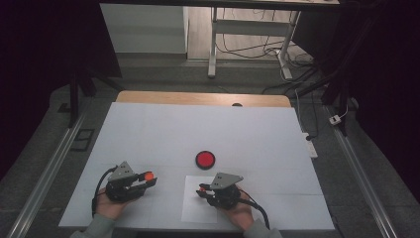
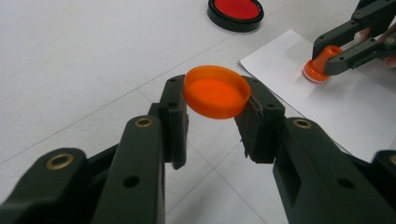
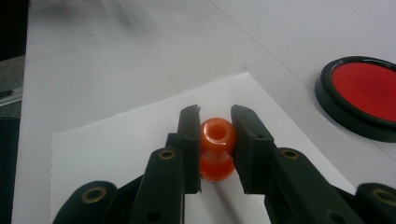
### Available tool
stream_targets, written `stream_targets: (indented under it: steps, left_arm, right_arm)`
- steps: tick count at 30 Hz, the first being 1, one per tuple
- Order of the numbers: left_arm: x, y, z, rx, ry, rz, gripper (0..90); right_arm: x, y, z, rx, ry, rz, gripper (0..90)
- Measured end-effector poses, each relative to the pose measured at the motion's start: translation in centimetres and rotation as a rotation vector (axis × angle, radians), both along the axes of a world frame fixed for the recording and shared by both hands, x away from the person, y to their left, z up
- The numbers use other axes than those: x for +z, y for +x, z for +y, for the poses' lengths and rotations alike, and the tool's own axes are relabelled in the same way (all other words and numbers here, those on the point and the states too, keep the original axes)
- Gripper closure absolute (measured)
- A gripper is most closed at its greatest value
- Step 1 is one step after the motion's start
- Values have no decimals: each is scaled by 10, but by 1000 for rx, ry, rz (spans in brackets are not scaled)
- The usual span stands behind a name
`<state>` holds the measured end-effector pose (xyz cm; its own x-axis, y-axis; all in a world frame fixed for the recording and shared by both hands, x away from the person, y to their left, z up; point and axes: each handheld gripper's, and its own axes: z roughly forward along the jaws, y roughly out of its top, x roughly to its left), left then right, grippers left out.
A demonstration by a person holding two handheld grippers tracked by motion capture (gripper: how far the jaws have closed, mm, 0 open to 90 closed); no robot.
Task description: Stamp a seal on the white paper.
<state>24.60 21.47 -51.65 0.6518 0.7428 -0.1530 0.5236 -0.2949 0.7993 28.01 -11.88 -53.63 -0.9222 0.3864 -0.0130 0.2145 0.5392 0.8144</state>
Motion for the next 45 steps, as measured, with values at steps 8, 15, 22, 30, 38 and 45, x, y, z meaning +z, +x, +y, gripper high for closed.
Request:
stream_targets:
  steps: [8, 15, 22, 30, 38, 45]
  left_arm:
    - [0, 0, 0, 1, -2, 0, 644]
    - [0, 1, 1, 1, -7, -1, 644]
    - [0, 1, 0, -2, -2, -1, 644]
    - [0, 0, 0, -3, -3, -3, 644]
    - [0, 0, 0, -3, -2, -3, 644]
    - [0, 0, 0, -4, 0, -4, 644]
  right_arm:
    - [1, -2, 1, -3, -11, -13, 728]
    - [7, -3, -1, -8, 5, -48, 724]
    - [27, 3, -22, -51, 192, -2, 724]
    - [32, 4, -28, -56, 217, 21, 724]
    - [36, 7, -35, -84, 229, 8, 723]
    - [43, 11, -46, -130, 238, -7, 723]
